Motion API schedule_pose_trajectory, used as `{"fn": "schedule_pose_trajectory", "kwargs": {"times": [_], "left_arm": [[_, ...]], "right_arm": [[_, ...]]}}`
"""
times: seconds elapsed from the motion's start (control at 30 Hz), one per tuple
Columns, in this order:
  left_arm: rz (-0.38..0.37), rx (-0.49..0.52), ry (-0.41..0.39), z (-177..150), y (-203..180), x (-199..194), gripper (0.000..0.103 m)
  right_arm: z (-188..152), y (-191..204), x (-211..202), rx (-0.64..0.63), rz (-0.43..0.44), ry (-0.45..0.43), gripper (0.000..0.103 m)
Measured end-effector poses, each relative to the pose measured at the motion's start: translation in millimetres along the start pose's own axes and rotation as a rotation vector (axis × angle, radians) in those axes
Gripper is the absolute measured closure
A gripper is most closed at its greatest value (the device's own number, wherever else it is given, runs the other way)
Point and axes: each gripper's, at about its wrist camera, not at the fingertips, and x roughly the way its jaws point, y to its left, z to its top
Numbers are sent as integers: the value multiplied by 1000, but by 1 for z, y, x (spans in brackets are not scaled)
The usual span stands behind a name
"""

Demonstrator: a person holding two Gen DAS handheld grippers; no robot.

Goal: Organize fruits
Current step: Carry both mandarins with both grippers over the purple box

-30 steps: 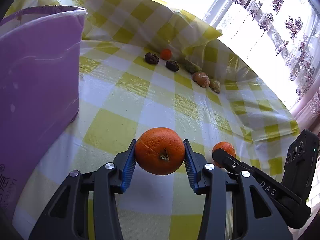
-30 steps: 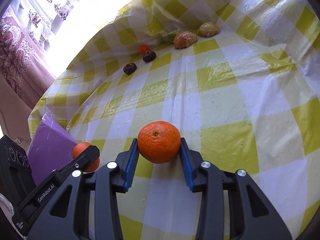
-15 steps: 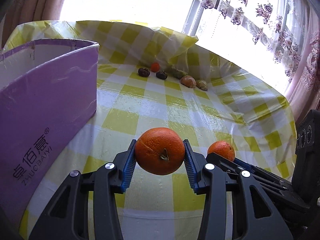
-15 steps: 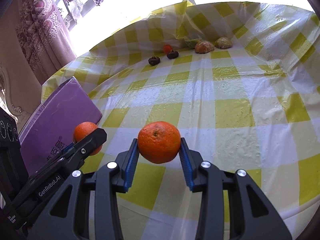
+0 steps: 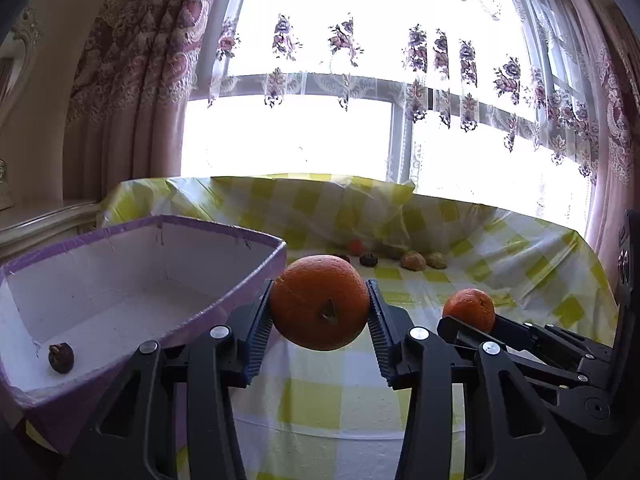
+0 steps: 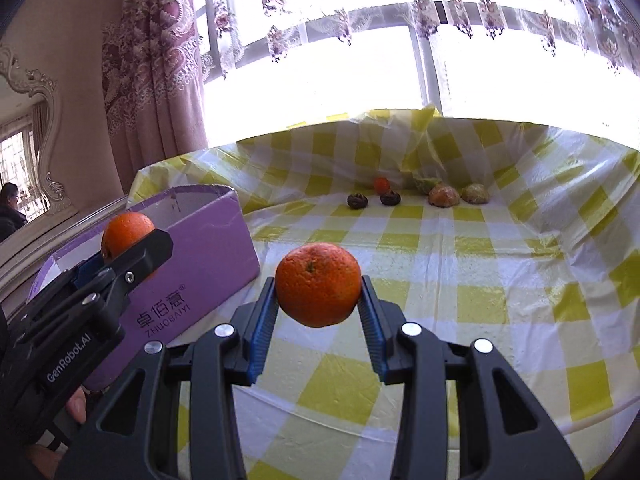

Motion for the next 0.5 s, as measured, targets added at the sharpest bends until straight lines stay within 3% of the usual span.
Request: {"fn": "schedule_pose_trajectory", "kwargs": {"times": [0.1, 0.2, 0.4, 0.5], "left_arm": [[75, 15, -81, 10, 12, -22, 60], [145, 8, -110, 16, 30, -34, 60], [289, -50, -83, 20, 77, -43, 60], [344, -81, -17, 23, 102, -40, 60]], "right_arm": [[12, 23, -12, -53, 24, -87, 62], [19, 47, -17, -107, 53, -135, 62], [34, 98, -11, -221, 163, -159, 62], [49, 126, 4, -274, 235, -128, 62]]}}
